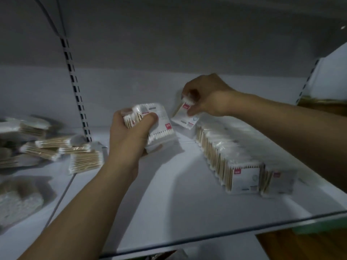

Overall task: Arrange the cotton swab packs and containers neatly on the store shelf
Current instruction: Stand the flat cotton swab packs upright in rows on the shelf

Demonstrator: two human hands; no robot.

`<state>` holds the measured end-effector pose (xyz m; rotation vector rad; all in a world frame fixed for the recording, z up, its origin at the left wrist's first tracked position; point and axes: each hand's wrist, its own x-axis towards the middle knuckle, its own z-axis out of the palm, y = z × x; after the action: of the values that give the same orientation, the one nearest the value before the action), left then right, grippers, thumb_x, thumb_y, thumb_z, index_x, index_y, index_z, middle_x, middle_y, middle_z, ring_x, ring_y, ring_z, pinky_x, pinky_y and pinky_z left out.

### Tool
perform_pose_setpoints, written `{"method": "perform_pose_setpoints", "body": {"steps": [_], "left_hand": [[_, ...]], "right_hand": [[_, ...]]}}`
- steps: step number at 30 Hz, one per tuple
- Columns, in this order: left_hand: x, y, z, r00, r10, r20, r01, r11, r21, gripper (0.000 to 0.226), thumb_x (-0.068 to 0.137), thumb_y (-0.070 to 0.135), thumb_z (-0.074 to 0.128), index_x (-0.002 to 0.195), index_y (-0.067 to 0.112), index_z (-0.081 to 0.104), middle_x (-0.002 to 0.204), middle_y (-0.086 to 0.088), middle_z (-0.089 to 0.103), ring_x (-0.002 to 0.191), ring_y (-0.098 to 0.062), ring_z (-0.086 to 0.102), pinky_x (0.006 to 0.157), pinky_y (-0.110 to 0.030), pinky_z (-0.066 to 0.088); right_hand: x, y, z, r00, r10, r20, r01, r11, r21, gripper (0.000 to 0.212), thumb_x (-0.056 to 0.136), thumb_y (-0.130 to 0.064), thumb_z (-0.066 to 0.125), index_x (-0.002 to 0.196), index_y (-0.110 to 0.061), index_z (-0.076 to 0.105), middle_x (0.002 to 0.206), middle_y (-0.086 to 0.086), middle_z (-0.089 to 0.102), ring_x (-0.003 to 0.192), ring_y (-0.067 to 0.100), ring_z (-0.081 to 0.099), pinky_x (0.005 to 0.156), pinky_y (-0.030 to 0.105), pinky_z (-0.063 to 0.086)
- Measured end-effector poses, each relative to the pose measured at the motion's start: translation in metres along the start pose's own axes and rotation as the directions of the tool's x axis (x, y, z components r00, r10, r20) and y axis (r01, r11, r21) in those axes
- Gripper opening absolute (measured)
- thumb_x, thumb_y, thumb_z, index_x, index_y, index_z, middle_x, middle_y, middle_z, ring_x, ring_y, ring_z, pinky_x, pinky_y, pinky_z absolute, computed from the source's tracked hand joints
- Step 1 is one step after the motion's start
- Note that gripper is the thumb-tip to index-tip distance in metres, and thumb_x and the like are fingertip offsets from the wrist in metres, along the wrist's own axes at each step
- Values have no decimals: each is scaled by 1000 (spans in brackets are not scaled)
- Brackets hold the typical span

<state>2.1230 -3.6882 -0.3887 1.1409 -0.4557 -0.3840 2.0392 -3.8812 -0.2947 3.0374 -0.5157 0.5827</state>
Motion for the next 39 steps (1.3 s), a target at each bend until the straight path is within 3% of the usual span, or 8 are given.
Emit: {"method": "perform_pose_setpoints", "body": {"steps": [7, 14, 20, 23, 26, 33, 36, 39], "left_hand": [[-3, -5, -4, 997, -19, 73, 20, 1000, -11, 32, 89, 20, 72, 118, 23, 57, 100, -2, 79, 86, -24, 78, 63, -42, 63], [2, -1, -2, 988, -5, 153, 3, 1000, 19, 33, 90, 21, 69, 121, 25, 59, 102, -3, 79, 87, -25, 78, 66, -44, 64], [3, -4, 3, 982, -17, 188, 21, 1000, -22, 33, 91, 21, 70, 121, 24, 58, 102, -5, 79, 88, -25, 78, 65, -42, 62], [0, -3, 7, 984, -2, 178, 14, 998, -68, 34, 87, 22, 74, 118, 24, 59, 102, -3, 79, 88, -25, 78, 65, -41, 63], [-6, -1, 13, 991, 55, 125, -42, 994, -100, 52, 71, 34, 79, 116, 22, 57, 102, -2, 78, 87, -25, 78, 63, -42, 63], [-9, -4, 18, 995, 99, -8, -99, 989, -114, 82, 60, 56, 88, 123, 19, 51, 108, -4, 77, 97, -28, 76, 78, -59, 63], [-6, -3, 16, 998, 50, 34, -43, 983, -180, 67, 73, 30, 84, 129, 18, 50, 107, -1, 78, 93, -22, 78, 65, -39, 63], [-6, -8, 13, 999, 37, 26, -33, 989, -142, 50, 86, 7, 78, 125, 19, 51, 105, -2, 77, 86, -23, 79, 62, -38, 63]], "right_hand": [[20, 13, 60, 965, -175, 194, 218, 948, -232, 36, 76, -1, 74, 74, -24, 47, 85, -6, 61, 73, 10, 65, 64, 32, 51], [21, 13, 78, 951, -212, 225, 282, 891, -355, 7, 90, -9, 64, 94, -15, 65, 90, -4, 62, 74, 14, 60, 71, 32, 54], [16, 15, 68, 954, -214, 210, 266, 926, -267, 22, 96, -25, 62, 117, -18, 59, 96, 1, 63, 86, 25, 63, 74, 36, 51], [9, 8, 45, 999, -32, -21, 34, 991, 129, 20, 102, -36, 52, 114, -23, 62, 95, -2, 72, 84, 18, 69, 72, 32, 52], [-14, -11, 17, 979, 129, 160, -205, 612, 764, 47, 97, -57, 52, 107, -13, 65, 86, 9, 71, 76, 21, 68, 66, 33, 51], [-37, -22, 14, 948, -18, 318, -277, 442, 853, 54, 70, -21, 78, 118, -5, 60, 103, 14, 75, 94, 25, 75, 76, 33, 61], [-34, -11, 10, 944, 5, 330, -326, 180, 928, 53, 77, -11, 74, 125, -1, 55, 114, 17, 72, 103, 33, 72, 76, 36, 64], [-24, 5, 4, 958, 79, 275, -286, 201, 937, 40, 83, -6, 69, 123, -7, 59, 110, 15, 73, 97, 29, 73, 80, 37, 62]]}}
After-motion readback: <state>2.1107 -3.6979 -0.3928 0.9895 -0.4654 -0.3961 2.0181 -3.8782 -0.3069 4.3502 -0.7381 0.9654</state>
